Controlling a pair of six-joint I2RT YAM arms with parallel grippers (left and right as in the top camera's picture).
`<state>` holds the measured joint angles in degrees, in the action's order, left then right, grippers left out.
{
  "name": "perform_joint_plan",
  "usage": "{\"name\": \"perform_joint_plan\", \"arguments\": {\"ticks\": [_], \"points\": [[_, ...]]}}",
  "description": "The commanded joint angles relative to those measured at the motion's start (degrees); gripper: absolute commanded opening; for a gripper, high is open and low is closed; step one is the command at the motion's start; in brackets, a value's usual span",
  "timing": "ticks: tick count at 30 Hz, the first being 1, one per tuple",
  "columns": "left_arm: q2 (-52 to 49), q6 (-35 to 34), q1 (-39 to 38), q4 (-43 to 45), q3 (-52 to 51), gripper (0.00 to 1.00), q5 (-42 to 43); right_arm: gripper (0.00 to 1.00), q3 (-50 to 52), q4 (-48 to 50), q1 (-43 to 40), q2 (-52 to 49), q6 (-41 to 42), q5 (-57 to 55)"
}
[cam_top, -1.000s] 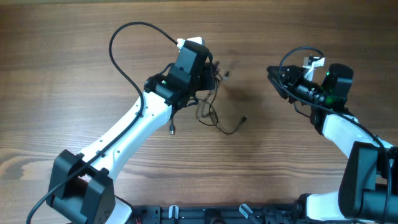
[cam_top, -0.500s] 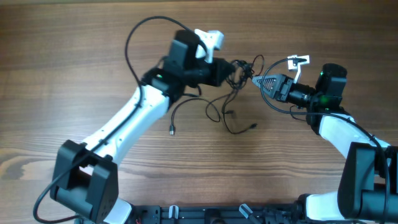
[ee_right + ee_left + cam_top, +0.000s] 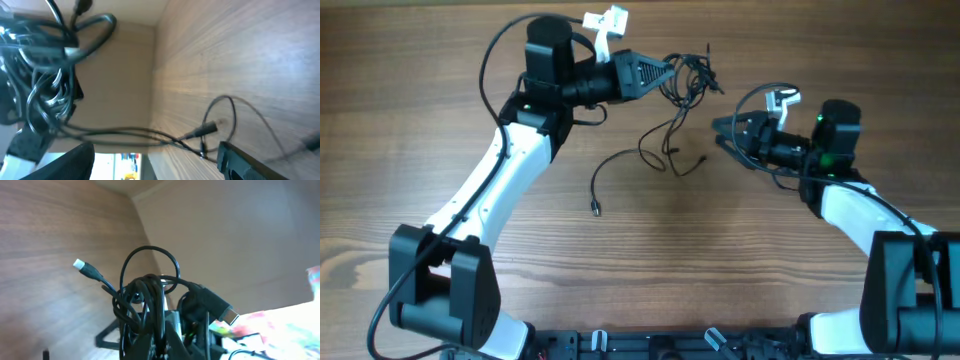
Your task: Untangle cables
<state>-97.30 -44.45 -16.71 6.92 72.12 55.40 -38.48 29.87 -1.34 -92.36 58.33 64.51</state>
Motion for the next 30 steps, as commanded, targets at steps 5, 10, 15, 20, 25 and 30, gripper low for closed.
{"name": "perform_joint_plan", "arguments": {"ticks": [5, 10, 15, 20, 25, 30], "points": [[-0.11, -4.5, -2.82, 0.2, 0.63, 0.04, 0.68, 0.73, -0.02, 20.24, 3.65, -0.07, 22.32, -11.39], [-0.11, -6.01, -4.68, 0.17, 0.63, 0.04, 0.5, 0.64, -0.02, 17.31, 6.01, -0.07, 22.58, -17.05], [-0.11, -5.29, -6.95, -1.75, 0.63, 0.04, -1.49, 0.41, -0.02, 25.29, 5.99, -0.07, 22.62, -15.39], [-0.11, -5.35, -8.37, -11.1, 0.63, 0.04, -15.56, 0.3, -0.02, 33.11, 5.99, -0.07, 18.18, -5.22], [-0.11, -5.51, -10.47, -10.82, 0.63, 0.18, -20.55, 0.2, -0.02, 33.0, 5.99, -0.07, 12.5, -3.43], [-0.11, -5.29, -8.76, -11.08, 0.63, 0.28, -19.58, 0.04, -0.02, 25.29, 5.81, -0.07, 5.42, -5.55]]}}
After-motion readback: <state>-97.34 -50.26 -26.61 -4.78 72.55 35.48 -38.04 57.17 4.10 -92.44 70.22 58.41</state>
